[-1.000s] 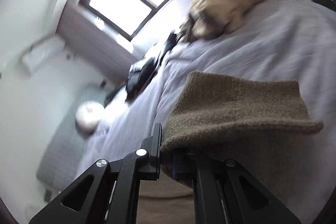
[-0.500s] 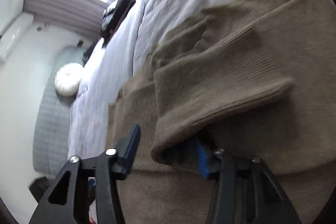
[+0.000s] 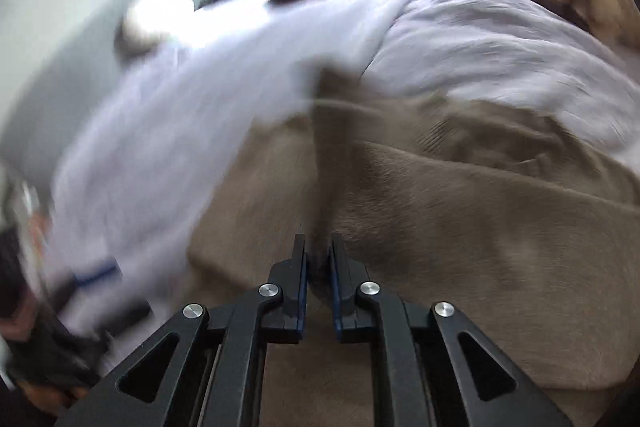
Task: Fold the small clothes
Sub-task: 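Fold the held sleeve across the sweater body and open the right tool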
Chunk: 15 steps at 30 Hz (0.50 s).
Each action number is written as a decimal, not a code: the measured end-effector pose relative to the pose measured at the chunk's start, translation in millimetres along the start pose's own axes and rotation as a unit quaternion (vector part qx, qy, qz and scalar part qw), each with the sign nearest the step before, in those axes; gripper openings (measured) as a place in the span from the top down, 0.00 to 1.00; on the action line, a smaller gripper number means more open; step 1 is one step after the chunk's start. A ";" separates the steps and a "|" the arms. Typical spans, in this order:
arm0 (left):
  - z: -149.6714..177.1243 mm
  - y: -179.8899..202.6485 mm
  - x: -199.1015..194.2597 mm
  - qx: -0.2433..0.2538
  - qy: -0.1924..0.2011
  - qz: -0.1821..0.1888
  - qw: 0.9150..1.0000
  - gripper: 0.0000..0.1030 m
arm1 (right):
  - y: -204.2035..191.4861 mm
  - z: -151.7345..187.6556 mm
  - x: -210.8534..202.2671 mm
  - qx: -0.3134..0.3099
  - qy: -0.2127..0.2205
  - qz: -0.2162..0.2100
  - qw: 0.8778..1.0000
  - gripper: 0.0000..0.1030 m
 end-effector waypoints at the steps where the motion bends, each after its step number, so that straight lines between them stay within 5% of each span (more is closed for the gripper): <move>1: 0.3 -0.5 0.2 0.000 -0.001 -0.001 1.000 0.01 | -3.6 6.0 1.9 -0.009 -0.007 0.002 1.000 0.73; 3: 0.7 1.3 1.5 0.002 -0.004 -0.002 1.000 0.01 | -2.9 20.0 -2.1 -0.008 -0.010 -0.003 1.000 0.45; 9: -1.9 21.4 5.8 0.018 -0.005 0.003 1.000 0.01 | 72.2 52.2 -50.1 0.156 0.015 -0.044 0.987 0.41; 12: -7.3 32.8 10.0 0.022 -0.003 0.005 1.000 0.01 | 141.4 82.2 -78.5 0.306 0.042 -0.065 0.949 0.41; 15: -13.8 44.5 16.7 0.020 -0.007 0.008 1.000 0.01 | 201.1 109.0 -97.9 0.426 0.081 -0.073 0.898 0.41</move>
Point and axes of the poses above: each gripper's, at about its wrist camera, not at the fingertips, and x roughly the way its jaws point, y to its right, z to its underside, the point moved 10 cm from there along x, roughly the way its jaws point, and after that the axes turned 6 degrees about x, right-handed, at the moved point
